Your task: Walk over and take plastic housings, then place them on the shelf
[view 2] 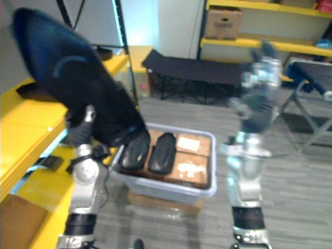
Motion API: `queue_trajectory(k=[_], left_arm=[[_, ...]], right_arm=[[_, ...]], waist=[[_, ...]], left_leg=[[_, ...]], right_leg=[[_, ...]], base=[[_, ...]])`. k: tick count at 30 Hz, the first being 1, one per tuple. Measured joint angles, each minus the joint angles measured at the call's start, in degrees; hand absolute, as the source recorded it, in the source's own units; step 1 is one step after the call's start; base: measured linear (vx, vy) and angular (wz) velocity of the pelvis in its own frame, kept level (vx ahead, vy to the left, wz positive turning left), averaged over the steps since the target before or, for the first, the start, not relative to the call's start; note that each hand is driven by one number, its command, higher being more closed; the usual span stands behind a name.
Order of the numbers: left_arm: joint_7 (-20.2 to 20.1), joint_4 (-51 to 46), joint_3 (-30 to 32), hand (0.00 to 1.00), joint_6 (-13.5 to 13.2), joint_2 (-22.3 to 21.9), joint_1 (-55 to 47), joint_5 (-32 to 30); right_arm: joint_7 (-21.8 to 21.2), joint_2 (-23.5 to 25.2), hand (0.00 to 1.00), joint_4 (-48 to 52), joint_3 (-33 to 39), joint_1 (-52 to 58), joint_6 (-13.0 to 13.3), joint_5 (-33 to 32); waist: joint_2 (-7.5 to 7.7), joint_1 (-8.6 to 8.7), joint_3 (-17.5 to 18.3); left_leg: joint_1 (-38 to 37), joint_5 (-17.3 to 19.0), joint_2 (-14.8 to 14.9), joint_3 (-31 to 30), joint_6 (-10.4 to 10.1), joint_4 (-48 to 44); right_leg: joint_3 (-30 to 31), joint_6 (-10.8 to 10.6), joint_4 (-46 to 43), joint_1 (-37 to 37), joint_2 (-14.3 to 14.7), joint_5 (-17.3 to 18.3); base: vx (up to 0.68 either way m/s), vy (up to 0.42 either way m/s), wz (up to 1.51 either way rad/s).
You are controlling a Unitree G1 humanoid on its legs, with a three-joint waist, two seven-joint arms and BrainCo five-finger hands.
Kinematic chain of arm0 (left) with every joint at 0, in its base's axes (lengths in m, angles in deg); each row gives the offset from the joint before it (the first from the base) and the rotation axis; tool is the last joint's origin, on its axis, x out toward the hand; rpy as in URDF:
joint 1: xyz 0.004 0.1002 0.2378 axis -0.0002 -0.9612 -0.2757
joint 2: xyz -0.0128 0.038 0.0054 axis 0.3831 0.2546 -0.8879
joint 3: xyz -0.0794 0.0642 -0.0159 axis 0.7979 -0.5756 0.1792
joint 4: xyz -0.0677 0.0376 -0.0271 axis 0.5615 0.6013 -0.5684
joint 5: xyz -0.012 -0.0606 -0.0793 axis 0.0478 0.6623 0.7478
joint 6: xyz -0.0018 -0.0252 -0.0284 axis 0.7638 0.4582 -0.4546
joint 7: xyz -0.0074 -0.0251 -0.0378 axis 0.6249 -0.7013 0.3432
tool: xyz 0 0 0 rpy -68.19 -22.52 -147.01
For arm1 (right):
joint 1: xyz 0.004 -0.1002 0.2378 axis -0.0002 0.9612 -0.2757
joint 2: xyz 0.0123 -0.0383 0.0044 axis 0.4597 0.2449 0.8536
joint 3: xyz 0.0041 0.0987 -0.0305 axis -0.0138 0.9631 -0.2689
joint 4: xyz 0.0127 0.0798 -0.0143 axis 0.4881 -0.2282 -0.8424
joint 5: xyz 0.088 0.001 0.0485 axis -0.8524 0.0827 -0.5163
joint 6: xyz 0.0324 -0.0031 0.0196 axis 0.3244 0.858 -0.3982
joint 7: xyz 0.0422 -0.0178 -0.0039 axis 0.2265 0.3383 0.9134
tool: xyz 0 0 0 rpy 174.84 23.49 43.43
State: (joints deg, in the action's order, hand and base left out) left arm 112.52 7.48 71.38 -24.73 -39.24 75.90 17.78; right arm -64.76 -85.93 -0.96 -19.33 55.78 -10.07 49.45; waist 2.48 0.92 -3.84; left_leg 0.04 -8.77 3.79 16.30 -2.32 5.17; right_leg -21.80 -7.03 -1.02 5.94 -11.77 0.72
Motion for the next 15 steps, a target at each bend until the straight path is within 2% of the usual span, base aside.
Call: queue_trajectory(k=[3, 6, 9, 12, 15], left_arm=[[0.55, -3.15, 1.43, 1.0, -1.88, -0.36, -3.52, -0.88], [0.24, -6.7, 1.69, 1.0, -3.12, -1.59, -7.89, -0.86], [-1.07, -7.58, 1.66, 1.0, -4.19, -4.29, -12.2, -0.81], [-1.56, -7.57, 1.49, 1.0, -4.2, -6.65, -16.32, -0.71], [-1.52, -7.58, 1.59, 1.0, -4.21, -7.4, -17.66, -0.69]], right_arm=[[0.82, 2.28, 0.0, -0.02, 4.37, 7.8, 0.01, -2.36], [0.45, 7.57, 0.0, -2.03, 4.92, 13.82, -0.97, -6.76], [0.87, 12.12, 0.0, -6.55, 4.79, 19.06, -2.05, -9.73], [1.39, 13.96, 0.0, -9.82, 4.64, 21.9, -2.5, -9.73], [1.18, 14.09, 0.0, -10.88, 4.32, 21.99, -3.42, -9.46]], waist=[[-0.04, 0.64, 0.02], [-0.09, 1.71, 0.05], [-0.63, 1.7, 0.19], [-1.48, 2.91, 0.26], [-1.91, 2.94, 0.03]], left_leg=[[0.03, 0.24, 0.03, 0.14, -0.21, 0.0], [0.05, 0.39, 0.15, 0.4, -0.39, -0.01], [0.13, 0.72, 0.68, 1.79, -0.68, -0.01], [0.21, 0.76, 0.74, 1.83, -0.74, -0.02], [0.19, 0.79, 0.87, 1.9, -0.76, -0.02]], right_leg=[[0.08, 0.12, 0.34, 0.01, -0.06, -0.14], [0.26, 0.2, 0.67, -0.07, 0.22, -0.24], [1.61, 0.33, 0.83, -0.94, 0.67, -0.38], [1.6, -0.14, 0.83, -0.88, 0.79, -0.72], [1.59, -0.12, 0.86, -0.89, 0.87, -0.75]], base=[[0.06, 0.001, -0.04], [0.06, -0.004, -0.06], [0.06, -0.013, -0.2], [0.06, -0.015, -0.05], [0.01, -0.002, -0.01]])
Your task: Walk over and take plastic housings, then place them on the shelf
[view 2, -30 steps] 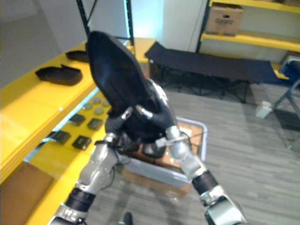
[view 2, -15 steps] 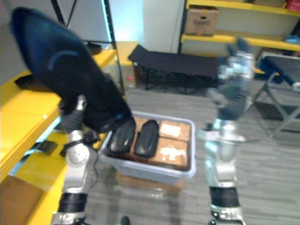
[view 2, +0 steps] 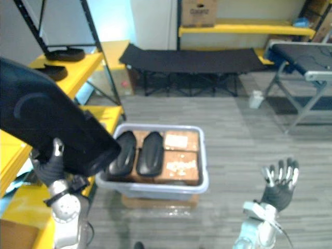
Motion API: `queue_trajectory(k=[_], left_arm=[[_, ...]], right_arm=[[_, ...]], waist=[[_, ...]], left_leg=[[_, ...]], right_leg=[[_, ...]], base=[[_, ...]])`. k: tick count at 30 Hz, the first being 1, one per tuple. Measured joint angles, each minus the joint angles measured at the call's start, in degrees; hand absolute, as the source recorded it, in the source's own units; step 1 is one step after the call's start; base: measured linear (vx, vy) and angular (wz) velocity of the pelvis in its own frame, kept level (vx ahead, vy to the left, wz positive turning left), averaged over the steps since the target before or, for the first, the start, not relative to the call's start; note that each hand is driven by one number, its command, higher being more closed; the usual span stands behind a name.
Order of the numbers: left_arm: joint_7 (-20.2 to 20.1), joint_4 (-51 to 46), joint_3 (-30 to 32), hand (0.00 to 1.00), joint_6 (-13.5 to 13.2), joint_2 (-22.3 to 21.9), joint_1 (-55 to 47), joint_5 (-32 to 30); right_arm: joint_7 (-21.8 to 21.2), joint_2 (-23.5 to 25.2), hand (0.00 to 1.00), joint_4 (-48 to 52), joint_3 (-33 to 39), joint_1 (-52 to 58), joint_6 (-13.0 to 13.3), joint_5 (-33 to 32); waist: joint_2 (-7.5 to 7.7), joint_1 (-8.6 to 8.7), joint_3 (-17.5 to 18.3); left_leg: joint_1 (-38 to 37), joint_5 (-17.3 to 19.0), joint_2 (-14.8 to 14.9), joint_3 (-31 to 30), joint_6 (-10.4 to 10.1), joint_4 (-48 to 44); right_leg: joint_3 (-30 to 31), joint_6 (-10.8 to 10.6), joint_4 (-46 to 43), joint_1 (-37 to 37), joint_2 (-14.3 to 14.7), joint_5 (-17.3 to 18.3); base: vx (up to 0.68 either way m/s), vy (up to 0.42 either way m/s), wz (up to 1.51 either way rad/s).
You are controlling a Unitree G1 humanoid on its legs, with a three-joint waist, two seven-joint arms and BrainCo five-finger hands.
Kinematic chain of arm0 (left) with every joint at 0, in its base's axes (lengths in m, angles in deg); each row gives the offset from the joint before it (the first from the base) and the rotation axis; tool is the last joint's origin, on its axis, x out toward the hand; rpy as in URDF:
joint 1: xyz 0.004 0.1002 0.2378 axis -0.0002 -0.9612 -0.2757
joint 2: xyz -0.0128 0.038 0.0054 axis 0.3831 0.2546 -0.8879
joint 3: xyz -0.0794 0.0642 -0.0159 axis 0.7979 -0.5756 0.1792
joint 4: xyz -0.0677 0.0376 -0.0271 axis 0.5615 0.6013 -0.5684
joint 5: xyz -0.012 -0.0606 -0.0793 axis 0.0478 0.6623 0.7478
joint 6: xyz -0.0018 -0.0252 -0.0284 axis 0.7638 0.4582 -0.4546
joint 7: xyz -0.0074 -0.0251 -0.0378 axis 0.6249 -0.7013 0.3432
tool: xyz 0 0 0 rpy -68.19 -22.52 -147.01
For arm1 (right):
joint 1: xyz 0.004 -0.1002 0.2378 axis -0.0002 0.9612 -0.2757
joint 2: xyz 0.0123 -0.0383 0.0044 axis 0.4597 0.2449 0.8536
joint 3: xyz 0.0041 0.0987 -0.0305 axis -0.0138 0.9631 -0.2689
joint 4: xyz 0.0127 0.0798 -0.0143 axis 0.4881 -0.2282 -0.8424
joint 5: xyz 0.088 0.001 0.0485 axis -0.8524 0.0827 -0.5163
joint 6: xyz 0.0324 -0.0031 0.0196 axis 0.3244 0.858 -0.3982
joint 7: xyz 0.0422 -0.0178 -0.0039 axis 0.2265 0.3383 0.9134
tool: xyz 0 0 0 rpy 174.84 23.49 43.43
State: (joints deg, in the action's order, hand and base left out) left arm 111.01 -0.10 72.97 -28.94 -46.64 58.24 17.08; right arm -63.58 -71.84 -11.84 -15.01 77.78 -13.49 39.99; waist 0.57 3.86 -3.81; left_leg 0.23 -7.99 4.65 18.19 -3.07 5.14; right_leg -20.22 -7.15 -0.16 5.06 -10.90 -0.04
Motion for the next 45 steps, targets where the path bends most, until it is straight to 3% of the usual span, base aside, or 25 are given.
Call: queue_trajectory(k=[4, 6, 8, 10, 14, 17, 20, 21, 24, 28, 33, 35, 37, 39, 42, 45], left_arm=[[1.25, -1.06, 0.36, 1.0, 0.01, -0.01, -1.1, -0.15], [2.84, -3.22, 0.53, 1.0, 0.08, -0.03, -2.48, -0.39], [3.26, -6.34, 1.27, 1.0, 0.1, -0.09, -3.43, -0.63], [3.26, -9.04, 3.88, 1.0, 0.09, -0.21, -5.28, -1.96], [2.5, -13.64, 8.18, 1.0, 0.0, -0.79, -8.62, -1.74], [-0.23, -15.13, 10.31, 1.0, -0.34, -1.66, -10.15, -1.15], [-3.63, -15.11, 9.3, 1.0, -0.32, -1.55, -9.81, 2.25], [-4.46, -14.72, 8.39, 1.0, -0.28, -0.7, -8.59, 3.34], [-4.56, -12.32, 6.99, 1.0, -0.24, 0.15, -7.65, 3.28], [-3.25, -9.62, 5.76, 1.0, 0.14, 0.04, -7.81, 3.24], [-2.27, -9.64, 5.17, 1.0, 0.48, -0.15, -11.11, 2.78], [-3.27, -9.63, 5.12, 1.0, 0.49, -0.19, -12.08, 3.26], [-5.79, -9.63, 4.96, 1.0, 0.45, -0.19, -12.16, 3.81], [-7.65, -9.63, 4.45, 1.0, 0.34, -0.2, -12.47, 5.05], [-8.63, -9.65, 4.63, 1.0, 0.07, -0.41, -14.52, 5.51], [-8.63, -9.66, 4.6, 1.0, -0.5, -0.75, -15.66, 5.27]], right_arm=[[-2.6, -0.27, 0.0, -0.03, -3.32, -0.73, -1.09, 0.81], [-4.02, -0.64, 0.0, -0.67, -6.35, -1.64, -2.1, 1.82], [-4.11, -1.29, 0.0, -2.97, -9.72, -3.87, -2.36, 2.02], [-3.86, -2.12, 0.0, -6.23, -14.09, -7.09, -2.83, 4.45], [-3.12, -3.79, 0.0, -7.06, -20.53, -11.24, -3.6, 9.49], [-2.78, -4.45, 0.0, -7.09, -23.94, -14.41, -4.53, 12.9], [-1.36, -4.84, 0.0, -7.23, -25.27, -14.98, -4.9, 15.06], [-1.07, -4.85, 0.0, -7.22, -25.27, -14.87, -5.03, 15.19], [-1.72, -4.9, 0.0, -7.06, -25.56, -13.54, -6.2, 14.98], [-4.19, -5.43, 0.0, -7.05, -27.51, -12.29, -6.33, 14.98], [-5.85, -7.12, 0.0, -7.05, -30.32, -12.02, -6.72, 15.43], [-5.26, -7.45, 0.0, -6.88, -29.85, -11.34, -6.74, 15.51], [-4.85, -8.44, 0.0, -6.24, -28.77, -10.28, -6.75, 15.77], [-3.7, -9.26, 0.0, -5.84, -27.44, -9.22, -6.76, 17.37], [-2.69, -9.35, 0.0, -5.2, -26.59, -9.32, -6.75, 17.93], [-2.67, -9.1, 0.0, -4.83, -26.26, -9.6, -6.55, 17.71]], waist=[[-0.07, -0.5, -0.04], [-0.11, -1.58, -0.05], [-0.23, -2.06, -0.04], [-0.31, -4.61, -0.12], [-0.38, -7.99, -0.03], [-0.2, -10.11, -0.12], [0.68, -9.42, -0.4], [1.79, -9.08, -1.18], [2.84, -9.27, -1.78], [2.74, -9.24, -1.84], [0.58, -10.02, -3.1], [0.24, -10.13, -3.32], [0.1, -9.61, -3.66], [-0.39, -9.8, -3.73], [-0.46, -11.26, -3.83], [-0.76, -11.29, -4.04]], left_leg=[[0.03, 0.09, -0.09, -0.22, 0.01, 0.0], [0.42, 0.16, -0.27, -0.98, -0.09, 0.01], [1.96, 0.0, -0.79, -4.22, -0.16, 0.01], [2.09, -0.32, -1.66, -7.25, -0.03, 0.01], [3.14, -0.96, -2.93, -10.41, 0.77, -0.01], [4.01, -1.19, -4.37, -13.35, 1.09, -0.01], [4.95, -1.14, -5.51, -17.83, 1.7, 0.01], [5.3, -1.15, -6.22, -19.61, 1.68, 0.01], [5.97, -1.98, -6.16, -22.36, 0.89, 0.0], [6.73, -3.65, -4.83, -24.48, -0.22, -0.07], [6.92, -4.78, -3.65, -28.29, -1.43, -0.34], [7.76, -4.13, -3.6, -25.67, 0.85, -0.35], [8.58, -3.54, -3.2, -18.45, 3.29, -0.4], [8.83, -4.06, -3.24, -14.56, 4.05, -0.41], [8.82, -4.09, -5.38, -13.69, 3.92, -0.39], [8.71, -4.16, -6.68, -11.27, 3.86, -0.39]], right_leg=[[-0.12, 0.35, 0.05, 0.08, -0.07, 0.22], [-0.8, 0.32, 0.03, 0.22, -0.14, 0.25], [-4.12, 0.29, 0.03, 0.85, -0.23, 0.51], [-7.13, -0.03, -0.14, 2.63, -0.71, 1.08], [-10.33, -0.28, -0.27, 3.74, -1.26, 1.18], [-12.74, -0.22, -0.53, 4.68, -1.93, 1.48], [-7.29, 2.93, -3.44, 4.58, -2.01, 4.77], [-3.77, 3.18, -4.69, 4.34, -1.9, 7.64], [-2.56, 1.97, -7.52, 3.14, -1.13, 10.61], [-3.86, 1.71, -8.08, 3.16, 0.91, 11.09], [-8.21, 1.64, -9.34, 5.1, 3.13, 12.42], [-12.71, 1.34, -10.05, 6.61, 3.2, 13.11], [-17.98, 1.09, -9.92, 9.12, 2.84, 13.01], [-19.06, 0.99, -10.15, 10.4, 2.61, 13.13], [-18.1, 0.64, -10.41, 11.29, 0.66, 15.24], [-17.02, 0.34, -10.38, 11.19, -1.14, 16.52]], base=[[0.0, 0.005, 0.01], [-0.01, 0.016, 0.28], [-0.01, 0.007, 0.69], [0.02, 0.015, 0.67], [0.03, 0.022, 0.55], [0.02, 0.038, 0.52], [0.0, 0.056, 0.81], [-0.03, 0.022, 0.71], [-0.07, -0.091, 0.45], [-0.04, -0.109, 0.21], [-0.05, -0.118, 0.45], [-0.02, -0.083, 1.0], [0.01, -0.032, 1.37], [0.03, 0.045, 1.19], [0.02, 0.059, 0.53], [-0.02, 0.047, 0.06]])
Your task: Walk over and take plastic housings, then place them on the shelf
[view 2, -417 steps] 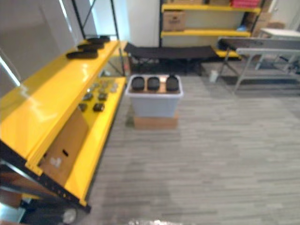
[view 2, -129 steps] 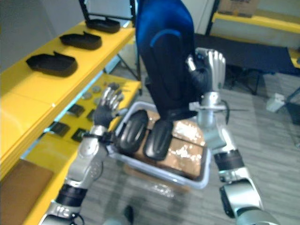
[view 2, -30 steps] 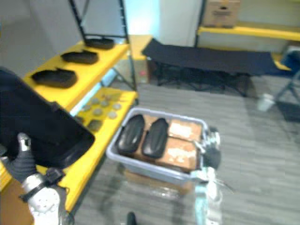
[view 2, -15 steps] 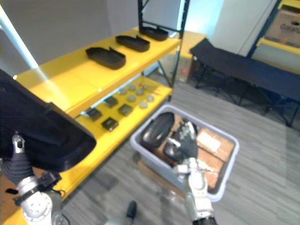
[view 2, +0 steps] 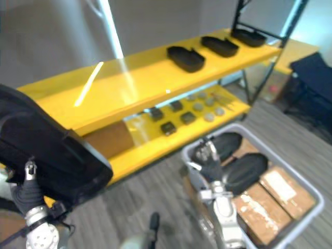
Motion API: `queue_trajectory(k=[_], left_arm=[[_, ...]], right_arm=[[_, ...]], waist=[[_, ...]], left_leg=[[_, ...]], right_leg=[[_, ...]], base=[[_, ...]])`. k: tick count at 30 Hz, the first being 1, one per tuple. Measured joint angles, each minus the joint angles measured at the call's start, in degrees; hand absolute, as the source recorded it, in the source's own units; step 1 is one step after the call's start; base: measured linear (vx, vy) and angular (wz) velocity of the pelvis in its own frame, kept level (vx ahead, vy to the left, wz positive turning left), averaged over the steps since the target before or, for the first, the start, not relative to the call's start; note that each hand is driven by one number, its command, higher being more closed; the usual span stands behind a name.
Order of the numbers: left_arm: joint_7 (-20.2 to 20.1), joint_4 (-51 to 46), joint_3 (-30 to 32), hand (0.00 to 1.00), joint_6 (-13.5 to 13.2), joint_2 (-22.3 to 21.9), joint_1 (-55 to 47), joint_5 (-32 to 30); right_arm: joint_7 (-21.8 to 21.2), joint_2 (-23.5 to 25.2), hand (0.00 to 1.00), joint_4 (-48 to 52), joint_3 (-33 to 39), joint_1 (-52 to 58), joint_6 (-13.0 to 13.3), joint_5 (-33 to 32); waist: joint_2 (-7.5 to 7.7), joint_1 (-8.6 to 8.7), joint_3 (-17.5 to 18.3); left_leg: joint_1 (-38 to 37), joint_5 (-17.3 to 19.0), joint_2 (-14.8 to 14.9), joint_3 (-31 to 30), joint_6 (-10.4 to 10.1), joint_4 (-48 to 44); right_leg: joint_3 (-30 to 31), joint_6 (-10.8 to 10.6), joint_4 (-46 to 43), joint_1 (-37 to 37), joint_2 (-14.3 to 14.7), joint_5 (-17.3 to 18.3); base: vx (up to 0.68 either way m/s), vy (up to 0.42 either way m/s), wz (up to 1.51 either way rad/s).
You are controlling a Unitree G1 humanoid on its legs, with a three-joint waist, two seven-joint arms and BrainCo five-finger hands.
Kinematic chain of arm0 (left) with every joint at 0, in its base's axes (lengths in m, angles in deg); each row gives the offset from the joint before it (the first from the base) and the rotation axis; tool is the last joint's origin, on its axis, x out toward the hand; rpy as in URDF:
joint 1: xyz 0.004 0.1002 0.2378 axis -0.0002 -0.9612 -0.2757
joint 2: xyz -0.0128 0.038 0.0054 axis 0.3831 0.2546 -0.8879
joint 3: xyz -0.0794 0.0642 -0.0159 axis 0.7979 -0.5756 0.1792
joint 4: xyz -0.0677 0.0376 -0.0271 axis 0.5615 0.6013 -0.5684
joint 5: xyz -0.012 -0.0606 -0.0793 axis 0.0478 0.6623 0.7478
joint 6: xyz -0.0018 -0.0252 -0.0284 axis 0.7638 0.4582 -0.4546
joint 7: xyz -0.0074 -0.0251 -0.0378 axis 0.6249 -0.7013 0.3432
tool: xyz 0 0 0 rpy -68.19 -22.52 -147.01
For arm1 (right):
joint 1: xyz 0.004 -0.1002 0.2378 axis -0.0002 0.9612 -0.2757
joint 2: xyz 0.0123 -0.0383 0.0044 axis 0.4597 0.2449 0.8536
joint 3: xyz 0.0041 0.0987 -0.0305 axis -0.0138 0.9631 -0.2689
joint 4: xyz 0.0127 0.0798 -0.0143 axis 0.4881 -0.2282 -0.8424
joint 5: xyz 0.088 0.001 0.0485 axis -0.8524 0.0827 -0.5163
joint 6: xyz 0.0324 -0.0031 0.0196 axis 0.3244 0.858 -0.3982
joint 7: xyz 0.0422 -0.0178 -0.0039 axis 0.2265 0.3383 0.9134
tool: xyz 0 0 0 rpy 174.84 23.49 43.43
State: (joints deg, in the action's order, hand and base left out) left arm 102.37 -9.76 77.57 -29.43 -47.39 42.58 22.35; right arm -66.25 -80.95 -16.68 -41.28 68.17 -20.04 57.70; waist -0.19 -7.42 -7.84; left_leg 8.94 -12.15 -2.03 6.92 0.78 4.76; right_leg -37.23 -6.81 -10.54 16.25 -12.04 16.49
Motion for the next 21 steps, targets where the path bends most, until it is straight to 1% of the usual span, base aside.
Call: queue_trajectory(k=[1, 4, 5, 6, 7, 8, 9, 10, 11, 12, 13, 14, 15, 16, 17, 18, 19, 20, 21], left_arm=[[0.01, -0.05, 0.09, 1.0, -0.27, 0.02, 0.1, -0.13], [-0.16, -1.71, 0.51, 1.0, -1.32, 0.13, 1.11, -0.44], [-0.64, -1.9, 0.5, 1.0, -1.89, 0.13, 2.46, -0.49], [-0.93, -1.59, 0.45, 1.0, -1.94, 0.23, 4.65, -0.96], [-1.09, -1.55, 0.49, 1.0, -1.95, 0.53, 5.38, -1.06], [-1.12, -1.46, 0.52, 1.0, -1.96, 1.76, 6.67, -1.1], [-1.08, -1.28, 0.54, 1.0, -1.96, 2.98, 7.34, -1.14], [-1.0, -1.06, 0.55, 1.0, -1.97, 4.91, 8.06, -1.15], [-0.98, -0.8, 0.55, 1.0, -1.97, 5.65, 8.49, -1.06], [-0.98, -0.11, 0.57, 1.0, -1.96, 6.23, 9.59, -0.96], [-0.99, 1.34, 0.46, 1.0, -1.93, 7.4, 11.62, -0.75], [-0.99, 1.66, 0.44, 1.0, -1.92, 7.64, 12.01, -0.76], [-0.94, 2.73, 0.35, 1.0, -1.85, 8.42, 14.0, -0.73], [-0.63, 3.62, -0.42, 1.0, -1.79, 9.31, 16.01, -0.65], [-0.58, 4.18, -0.99, 1.0, -1.74, 9.69, 17.11, -0.6], [-0.42, 5.1, -1.88, 1.0, -1.35, 9.87, 18.54, -0.6], [-0.04, 5.24, -2.54, 1.0, -0.68, 9.73, 18.65, -0.73], [0.11, 5.24, -2.76, 1.0, -0.53, 9.67, 18.49, -0.78], [0.15, 5.2, -3.1, 1.0, -0.5, 9.66, 17.74, -0.81]], right_arm=[[0.07, 0.15, 0.0, 0.0, 0.12, 0.01, 0.11, 0.01], [0.79, 1.63, 0.0, 0.0, 2.42, 0.02, 0.98, 0.03], [1.4, 1.68, 0.0, 0.02, 3.91, 0.07, 1.73, 0.05], [1.81, 1.38, 0.0, 0.03, 5.51, 0.38, 2.56, 0.04], [2.03, 1.29, 0.0, 0.03, 6.2, 0.51, 2.75, 0.04], [2.2, 1.3, 0.0, 0.06, 7.64, 0.36, 3.23, 0.07], [2.35, 1.32, 0.0, 0.05, 8.43, 0.29, 3.69, 0.11], [2.27, 1.53, 0.0, 0.04, 9.44, 0.27, 4.56, 0.14], [2.13, 1.53, 0.0, 0.08, 9.6, 0.12, 4.71, 0.16], [1.88, 1.44, 0.0, 0.3, 10.02, -0.18, 4.92, 0.28], [1.41, 1.4, 0.0, 1.17, 10.61, -0.36, 5.0, 0.81], [1.27, 1.39, 0.0, 1.34, 10.82, -0.36, 5.01, 1.1], [0.83, 1.2, 0.0, 2.21, 11.71, -0.27, 5.0, 1.29], [0.65, 0.93, 0.0, 3.43, 12.9, -0.3, 5.01, 1.2], [0.5, 0.7, 0.0, 3.92, 13.76, -0.3, 5.01, 1.16], [-0.21, -0.05, 0.0, 4.56, 15.07, -0.31, 4.98, 0.86], [-1.35, -0.58, 0.0, 5.27, 15.92, -0.15, 4.94, -0.13], [-1.75, -0.74, 0.0, 5.59, 16.3, -0.15, 4.95, -0.16], [-4.01, -1.12, 0.0, 6.29, 16.38, -0.06, 4.94, -1.72]], waist=[[0.15, 0.06, -0.09], [2.2, 0.25, -1.25], [2.92, 0.45, -2.05], [2.72, 1.48, -3.12], [2.71, 2.06, -3.24], [2.99, 2.17, -3.86], [3.09, 2.22, -4.38], [2.39, 3.08, -4.81], [2.3, 3.42, -4.87], [2.08, 3.67, -5.0], [1.2, 3.74, -5.52], [1.11, 3.84, -5.57], [1.07, 4.72, -5.6], [1.11, 5.46, -5.58], [1.1, 5.9, -5.59], [1.04, 6.55, -5.62], [1.24, 7.09, -5.5], [1.44, 7.12, -5.38], [1.96, 6.93, -4.96]], left_leg=[[0.0, -0.07, -0.4, 0.09, -0.08, 0.0], [-0.1, 0.07, -1.97, 0.6, 0.07, -0.02], [-0.62, 0.52, -2.63, 1.46, 0.64, -0.03], [-1.41, 0.73, -3.12, 0.54, 0.98, -0.04], [-1.65, 0.88, -3.32, -0.23, 1.17, -0.04], [-2.8, 1.6, -3.46, -0.43, 1.96, -0.04], [-4.0, 2.44, -3.48, -0.9, 2.35, -0.02], [-5.74, 3.71, -2.95, -3.2, 2.94, -0.02], [-6.36, 4.16, -2.72, -3.98, 3.19, -0.02], [-7.38, 4.66, -2.25, -4.92, 3.28, -0.02], [-9.0, 5.57, -1.58, -5.82, 3.14, -0.03], [-9.2, 5.7, -1.51, -6.28, 3.14, -0.03], [-9.9, 6.22, -1.46, -8.02, 3.01, -0.03], [-10.13, 6.69, -1.63, -9.77, 2.9, -0.15], [-9.93, 7.15, -1.76, -10.9, 2.9, -0.84], [-9.92, 8.42, -2.06, -12.72, 2.64, -2.4], [-10.22, 9.88, -2.6, -14.19, 2.33, -3.98], [-10.49, 10.57, -2.85, -14.55, 2.1, -4.58], [-10.87, 11.84, -3.32, -15.55, 1.62, -5.22]], right_leg=[[0.07, 0.0, -0.01, -0.04, -0.23, 0.0], [-0.56, 1.0, -0.9, 0.05, -2.46, 0.57], [-0.58, 1.22, -3.92, -0.12, -3.5, 0.59], [0.28, 2.3, -12.62, -2.04, -5.88, -0.87], [1.54, 3.78, -17.73, -3.94, -7.22, -1.93], [5.51, 7.22, -27.73, -8.53, -9.74, -6.17], [8.39, 8.19, -33.8, -11.21, -11.01, -11.93], [12.56, 7.62, -41.27, -15.26, -11.73, -16.57], [13.95, 6.31, -42.88, -16.68, -11.39, -12.82], [15.42, 5.67, -43.02, -18.44, -10.15, -8.65], [17.5, 4.27, -37.83, -20.49, -7.33, -4.93], [17.75, 3.98, -36.01, -20.62, -6.68, -4.46], [20.22, 3.47, -28.4, -21.42, -4.01, -3.3], [24.01, 3.29, -21.22, -22.4, -1.42, -3.41], [25.9, 2.92, -18.16, -22.77, -0.42, -3.64], [29.09, 1.77, -13.84, -23.34, 0.99, -4.36], [31.22, 0.78, -11.03, -23.31, 1.55, -5.12], [31.77, 0.7, -9.76, -23.19, 1.62, -5.28], [32.83, 0.9, -7.42, -22.33, 2.17, -5.64]], base=[[-0.03, 0.046, -0.06], [0.02, 0.027, 0.04], [0.08, 0.045, 0.35], [0.09, 0.059, 0.51], [0.1, 0.11, 0.61], [0.1, 0.094, 0.37], [0.22, 0.079, 0.43], [0.21, 0.02, 0.41], [0.27, 0.008, 0.45], [0.23, 0.013, 0.33], [0.23, 0.013, 0.27], [0.21, -0.021, 0.43], [0.18, -0.079, 0.65], [0.17, -0.101, 0.8], [0.16, -0.127, 0.88], [0.17, -0.144, 0.87], [0.18, -0.153, 0.78], [0.2, -0.186, 0.56], [0.23, -0.293, 0.54]])
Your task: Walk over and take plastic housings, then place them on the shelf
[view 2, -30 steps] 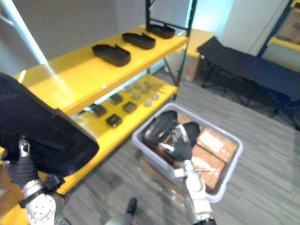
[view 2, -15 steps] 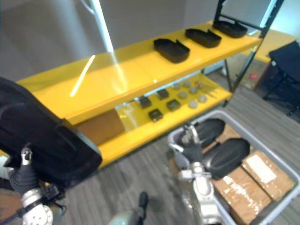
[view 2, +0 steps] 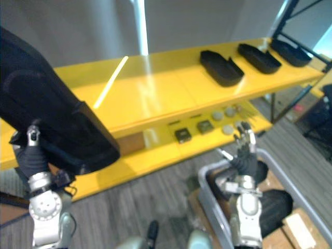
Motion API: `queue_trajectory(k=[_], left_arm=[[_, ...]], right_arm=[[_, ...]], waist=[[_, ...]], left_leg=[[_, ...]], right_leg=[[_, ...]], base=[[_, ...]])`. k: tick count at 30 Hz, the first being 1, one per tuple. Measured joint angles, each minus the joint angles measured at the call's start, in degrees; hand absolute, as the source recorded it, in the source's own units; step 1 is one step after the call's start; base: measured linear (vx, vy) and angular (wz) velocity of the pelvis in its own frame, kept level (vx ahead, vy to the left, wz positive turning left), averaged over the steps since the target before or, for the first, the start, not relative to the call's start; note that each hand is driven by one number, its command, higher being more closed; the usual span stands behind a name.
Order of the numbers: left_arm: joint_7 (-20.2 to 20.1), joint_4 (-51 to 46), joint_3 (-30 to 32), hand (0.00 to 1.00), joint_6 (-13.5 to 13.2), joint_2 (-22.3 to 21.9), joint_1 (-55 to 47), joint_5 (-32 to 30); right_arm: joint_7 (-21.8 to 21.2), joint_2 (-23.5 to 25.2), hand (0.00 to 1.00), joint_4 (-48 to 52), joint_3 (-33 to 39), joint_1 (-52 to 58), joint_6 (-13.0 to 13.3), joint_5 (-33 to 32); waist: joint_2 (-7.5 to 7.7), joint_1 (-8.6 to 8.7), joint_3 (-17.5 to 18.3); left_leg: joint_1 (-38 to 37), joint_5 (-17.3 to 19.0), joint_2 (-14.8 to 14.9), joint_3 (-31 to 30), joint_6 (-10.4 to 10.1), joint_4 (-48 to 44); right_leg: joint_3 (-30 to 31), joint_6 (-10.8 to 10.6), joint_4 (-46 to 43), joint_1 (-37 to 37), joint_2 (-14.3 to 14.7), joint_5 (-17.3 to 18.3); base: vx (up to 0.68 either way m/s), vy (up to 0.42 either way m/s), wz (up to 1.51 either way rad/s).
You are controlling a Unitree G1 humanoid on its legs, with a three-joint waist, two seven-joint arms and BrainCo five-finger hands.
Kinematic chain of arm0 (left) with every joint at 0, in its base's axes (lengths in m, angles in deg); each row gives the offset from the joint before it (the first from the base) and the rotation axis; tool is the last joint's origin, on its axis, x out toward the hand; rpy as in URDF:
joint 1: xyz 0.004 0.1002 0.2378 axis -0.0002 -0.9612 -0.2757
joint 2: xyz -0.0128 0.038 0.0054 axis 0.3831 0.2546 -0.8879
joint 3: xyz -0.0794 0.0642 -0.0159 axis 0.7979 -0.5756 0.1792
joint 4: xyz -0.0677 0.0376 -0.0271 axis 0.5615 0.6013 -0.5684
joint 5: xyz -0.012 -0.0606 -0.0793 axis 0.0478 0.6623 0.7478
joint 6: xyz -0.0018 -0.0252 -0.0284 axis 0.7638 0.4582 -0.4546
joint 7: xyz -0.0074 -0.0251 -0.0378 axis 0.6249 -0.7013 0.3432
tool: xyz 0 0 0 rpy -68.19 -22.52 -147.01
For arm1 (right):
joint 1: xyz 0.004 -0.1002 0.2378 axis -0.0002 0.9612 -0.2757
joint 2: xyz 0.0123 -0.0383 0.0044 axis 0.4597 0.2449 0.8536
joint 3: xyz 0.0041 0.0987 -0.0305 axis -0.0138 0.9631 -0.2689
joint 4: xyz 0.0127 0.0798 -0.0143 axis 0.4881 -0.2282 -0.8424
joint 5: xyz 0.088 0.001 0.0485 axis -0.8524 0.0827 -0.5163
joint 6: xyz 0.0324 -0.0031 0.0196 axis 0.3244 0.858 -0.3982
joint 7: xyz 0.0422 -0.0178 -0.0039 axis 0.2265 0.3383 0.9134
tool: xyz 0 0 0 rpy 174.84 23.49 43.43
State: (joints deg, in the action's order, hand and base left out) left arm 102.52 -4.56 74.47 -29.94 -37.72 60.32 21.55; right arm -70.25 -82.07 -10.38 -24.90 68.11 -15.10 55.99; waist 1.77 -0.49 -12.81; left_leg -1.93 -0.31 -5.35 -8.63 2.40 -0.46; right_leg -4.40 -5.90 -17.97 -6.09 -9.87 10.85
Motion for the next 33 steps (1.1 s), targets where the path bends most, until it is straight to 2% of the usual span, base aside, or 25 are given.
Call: queue_trajectory(k=[1, 2, 3, 4, 6, 8, 10, 12, 14, 15, 16, 19, 24, 26, 29, 32, 33], left_arm=[[0.02, -0.16, -0.38, 1.0, 0.03, 0.04, -0.54, -0.23], [0.02, -0.37, -0.4, 1.0, 0.0, -0.11, -0.91, -0.3], [-0.06, -0.4, -1.24, 1.0, 0.09, -0.81, -1.66, -0.23], [-0.5, -0.46, -1.61, 1.0, 0.11, -2.11, -3.1, -0.1], [-0.96, -0.47, -1.8, 1.0, 0.41, -3.46, -4.12, -0.04], [-1.3, -0.84, -2.17, 1.0, 0.57, -3.55, -4.11, -0.02], [-1.54, -2.01, -2.8, 1.0, 0.55, -3.6, -4.02, 0.11], [-3.49, -2.69, -4.76, 1.0, 0.52, -4.42, -3.63, 0.33], [-4.64, -2.73, -6.69, 1.0, 0.46, -4.51, -3.34, 0.33], [-4.75, -2.69, -7.69, 1.0, 0.48, -4.48, -3.28, 0.34], [-5.22, -2.6, -8.19, 1.0, 0.57, -4.26, -3.07, 0.42], [-6.36, -2.55, -8.29, 1.0, 0.96, -4.42, -3.11, 0.39], [-10.02, -2.56, -10.46, 1.0, 1.21, -4.26, -3.28, -0.35], [-11.12, -2.56, -10.38, 1.0, 1.24, -3.91, -3.12, -1.4], [-11.68, -2.4, -10.35, 1.0, 2.1, -0.74, -1.72, -2.75], [-11.7, -0.23, -10.34, 1.0, 4.27, 2.06, 1.79, -4.09], [-11.46, 1.85, -10.33, 1.0, 5.26, 2.94, 4.1, -4.53]], right_arm=[[-2.54, -0.04, 0.0, 1.54, -0.09, 0.56, 0.0, -2.03], [-3.74, -0.14, 0.0, 2.03, -0.23, 0.47, 0.0, -3.04], [-6.19, -0.72, 0.0, 2.59, -0.19, 0.21, -0.03, -5.01], [-8.6, -1.5, 0.0, 2.68, -0.28, -0.13, -0.23, -7.36], [-11.07, -2.1, 0.0, 2.68, -0.34, -1.05, -1.21, -10.33], [-11.52, -2.26, 0.0, 2.68, -0.93, -2.45, -1.22, -11.95], [-11.8, -2.23, 0.0, 2.68, -2.17, -4.87, -1.21, -12.88], [-11.16, -2.03, 0.0, 2.68, -3.14, -6.07, -1.18, -12.87], [-9.78, -1.62, 0.0, 2.58, -4.13, -6.16, -1.18, -12.75], [-9.21, -1.33, 0.0, 2.55, -5.06, -6.47, -1.19, -11.81], [-8.37, -0.12, 0.0, 2.53, -5.97, -6.53, -1.17, -11.58], [-6.81, 2.11, 0.0, 2.37, -5.99, -6.57, -1.17, -10.77], [-2.93, 2.36, 0.0, 2.31, -5.99, -4.6, -0.53, -8.51], [-1.83, 2.43, 0.0, 2.48, -5.96, -3.6, -0.51, -6.98], [-0.91, 2.94, 0.0, 4.07, -5.23, -0.68, -0.52, -5.06], [-1.12, 2.94, 0.0, 7.99, -3.66, 1.96, -0.53, -4.92], [-1.47, 2.92, 0.0, 9.7, -2.85, 2.77, -0.53, -5.03]], waist=[[1.04, -0.15, 0.95], [1.93, -0.21, 1.64], [1.77, -0.29, 2.25], [0.19, -0.33, 3.01], [-1.76, -0.38, 3.9], [-2.62, -0.55, 4.62], [-2.75, -0.59, 4.73], [-2.65, -0.41, 4.77], [-2.53, -0.62, 4.94], [-2.46, -0.9, 4.95], [-1.54, -1.01, 5.42], [-0.46, -1.31, 6.04], [-1.58, -1.0, 6.57], [-1.73, -0.28, 6.67], [-1.67, 0.64, 6.68], [-1.74, 2.03, 6.72], [-1.59, 3.12, 6.84]], left_leg=[[-0.09, 0.83, -0.92, -1.24, -0.56, 0.04], [0.01, 1.26, -1.48, -1.63, -0.87, 0.11], [-0.1, 1.9, -0.99, -1.45, -1.22, 0.01], [0.0, 2.27, 0.44, -1.54, -1.72, -0.12], [0.17, 1.86, 1.89, -1.6, -2.6, -0.22], [-0.12, 1.7, 3.13, -1.42, -2.89, -0.35], [-0.01, 1.65, 3.99, 1.76, -2.99, -0.64], [0.85, 1.96, 5.2, 13.61, -2.38, -1.93], [0.79, 1.57, 5.44, 18.34, -1.29, -2.43], [0.65, 1.44, 5.48, 17.09, -1.08, -2.36], [0.6, 1.44, 4.92, 15.73, -1.09, -2.34], [0.28, 1.47, 4.16, 15.25, -1.12, -2.22], [-2.85, 1.24, 5.01, 17.52, -1.62, 0.89], [-3.21, 1.21, 4.94, 18.95, -1.66, 1.43], [-3.47, 1.19, 4.81, 22.28, -1.65, 2.39], [-5.08, 0.7, 4.6, 25.1, -1.8, 4.45], [-5.13, 0.57, 4.58, 25.63, -1.96, 5.1]], right_leg=[[-0.04, 0.56, 3.74, 1.94, 0.14, -0.71], [0.24, 0.22, 5.66, 2.7, 0.1, -2.39], [-1.31, -0.33, 7.39, 3.86, 0.04, -6.45], [-3.32, 0.13, 8.34, 4.93, 0.93, -7.15], [-6.09, 0.43, 10.72, 7.47, 2.17, -7.67], [-8.18, 0.43, 11.4, 9.69, 3.22, -7.67], [-10.09, 0.47, 11.45, 11.1, 3.72, -7.64], [-13.72, 0.74, 11.37, 13.85, 3.6, -7.48], [-16.09, 1.64, 8.64, 14.03, 3.37, -6.48], [-16.17, 2.1, 6.43, 12.99, 2.98, -4.75], [-15.8, 2.75, 6.55, 13.26, 2.27, -4.04], [-15.77, 2.98, 7.74, 15.05, 2.2, -3.78], [-13.6, 2.97, 9.01, 16.14, 3.08, -3.78], [-11.99, 2.97, 10.01, 15.93, 3.07, -3.78], [-8.93, 2.7, 11.53, 14.94, 3.04, -3.96], [-6.27, 2.6, 12.43, 14.9, 3.07, -4.02], [-5.93, 2.58, 12.73, 14.67, 3.12, -4.03]], base=[[0.19, -0.257, 0.56], [0.21, -0.287, 0.73], [0.19, -0.198, 0.62], [0.32, -0.274, 0.58], [0.31, -0.193, 0.59], [0.25, -0.106, 0.78], [0.19, -0.058, 0.78], [0.13, -0.001, 1.02], [0.1, 0.044, 0.87], [0.12, 0.05, 0.77], [0.08, 0.023, 0.49], [0.05, -0.048, 0.28], [-0.02, -0.078, -0.23], [-0.07, -0.016, -0.52], [-0.09, 0.014, -0.56], [-0.07, 0.005, -0.43], [-0.09, -0.008, -0.36]])
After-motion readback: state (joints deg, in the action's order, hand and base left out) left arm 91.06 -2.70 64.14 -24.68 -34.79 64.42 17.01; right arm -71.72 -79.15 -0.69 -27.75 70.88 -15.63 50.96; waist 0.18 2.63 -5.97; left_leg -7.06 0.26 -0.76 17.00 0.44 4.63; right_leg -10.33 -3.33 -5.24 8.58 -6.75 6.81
